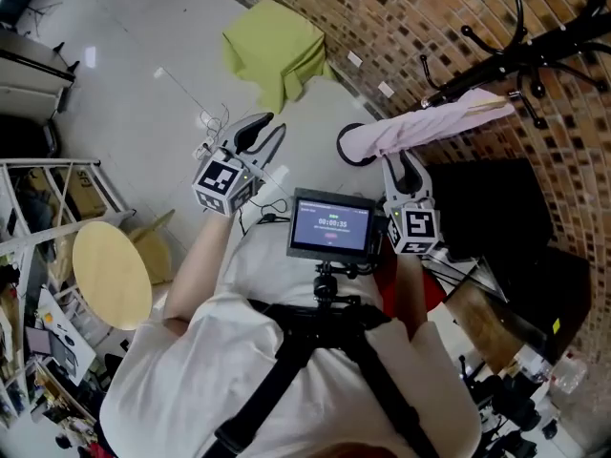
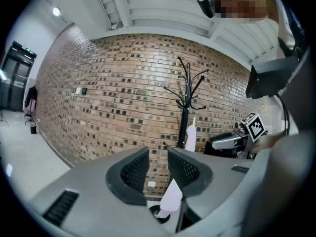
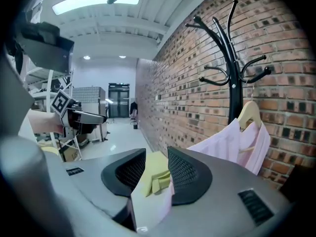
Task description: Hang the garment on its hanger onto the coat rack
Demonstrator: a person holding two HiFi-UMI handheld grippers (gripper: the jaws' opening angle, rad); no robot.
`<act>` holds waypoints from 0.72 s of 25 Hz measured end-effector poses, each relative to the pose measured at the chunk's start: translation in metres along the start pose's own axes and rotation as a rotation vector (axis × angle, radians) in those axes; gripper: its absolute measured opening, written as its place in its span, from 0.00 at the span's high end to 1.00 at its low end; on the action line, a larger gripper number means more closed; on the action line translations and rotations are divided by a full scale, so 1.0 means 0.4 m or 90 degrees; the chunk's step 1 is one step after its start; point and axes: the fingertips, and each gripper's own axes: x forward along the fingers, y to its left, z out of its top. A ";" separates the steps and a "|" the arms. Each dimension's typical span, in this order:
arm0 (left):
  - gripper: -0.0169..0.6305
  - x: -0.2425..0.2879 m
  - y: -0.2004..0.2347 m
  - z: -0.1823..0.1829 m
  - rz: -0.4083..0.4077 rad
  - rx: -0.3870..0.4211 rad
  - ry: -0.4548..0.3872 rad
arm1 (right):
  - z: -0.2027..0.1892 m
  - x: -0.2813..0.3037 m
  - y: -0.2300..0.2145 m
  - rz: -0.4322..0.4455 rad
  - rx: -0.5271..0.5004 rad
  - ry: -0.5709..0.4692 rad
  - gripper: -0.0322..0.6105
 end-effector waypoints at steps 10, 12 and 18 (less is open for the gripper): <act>0.77 -0.140 0.052 -0.224 0.050 -0.064 0.100 | -0.186 0.044 0.147 0.012 0.000 0.115 0.79; 0.77 -0.137 0.030 -0.269 0.041 -0.082 0.128 | -0.210 0.023 0.139 -0.005 -0.006 0.129 0.79; 0.77 -0.112 -0.066 -0.329 0.005 -0.084 0.172 | -0.238 -0.042 0.122 -0.043 0.019 0.135 0.79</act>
